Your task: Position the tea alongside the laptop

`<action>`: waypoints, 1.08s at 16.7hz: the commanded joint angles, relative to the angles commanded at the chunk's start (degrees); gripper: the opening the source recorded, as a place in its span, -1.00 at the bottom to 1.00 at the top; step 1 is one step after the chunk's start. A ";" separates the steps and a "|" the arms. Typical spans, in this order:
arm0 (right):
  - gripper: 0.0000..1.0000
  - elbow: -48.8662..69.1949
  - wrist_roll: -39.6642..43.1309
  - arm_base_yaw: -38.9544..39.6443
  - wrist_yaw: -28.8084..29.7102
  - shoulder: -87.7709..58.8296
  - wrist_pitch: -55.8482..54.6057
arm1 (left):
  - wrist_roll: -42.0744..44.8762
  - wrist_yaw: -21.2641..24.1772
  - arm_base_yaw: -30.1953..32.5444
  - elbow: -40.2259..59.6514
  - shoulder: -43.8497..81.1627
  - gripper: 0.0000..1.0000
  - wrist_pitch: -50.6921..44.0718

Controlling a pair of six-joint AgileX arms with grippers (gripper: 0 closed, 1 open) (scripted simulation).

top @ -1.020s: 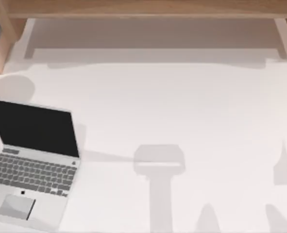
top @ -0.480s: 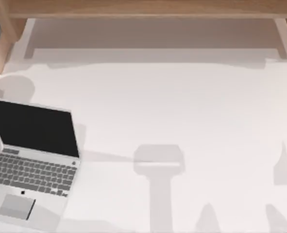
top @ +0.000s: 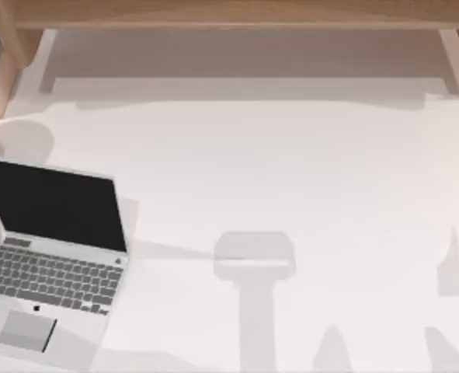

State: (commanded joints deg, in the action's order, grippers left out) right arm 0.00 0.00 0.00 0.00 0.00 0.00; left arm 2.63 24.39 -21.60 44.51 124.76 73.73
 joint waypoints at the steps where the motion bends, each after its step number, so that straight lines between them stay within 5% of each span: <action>1: 1.00 0.00 0.00 0.00 0.00 0.00 0.00 | 0.00 0.00 0.00 0.00 0.00 -0.66 0.00; 4: 1.00 0.00 0.00 0.00 0.00 0.00 0.00 | 0.00 0.00 0.00 0.00 0.00 -1.00 0.00; 18: 1.00 0.00 0.00 0.00 0.00 0.00 0.00 | 0.11 -0.03 -0.12 -0.16 -2.42 -1.00 -2.23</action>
State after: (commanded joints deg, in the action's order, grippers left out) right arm 0.00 0.00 0.00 0.00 0.00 0.00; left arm 2.74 24.37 -21.73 44.35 122.34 71.50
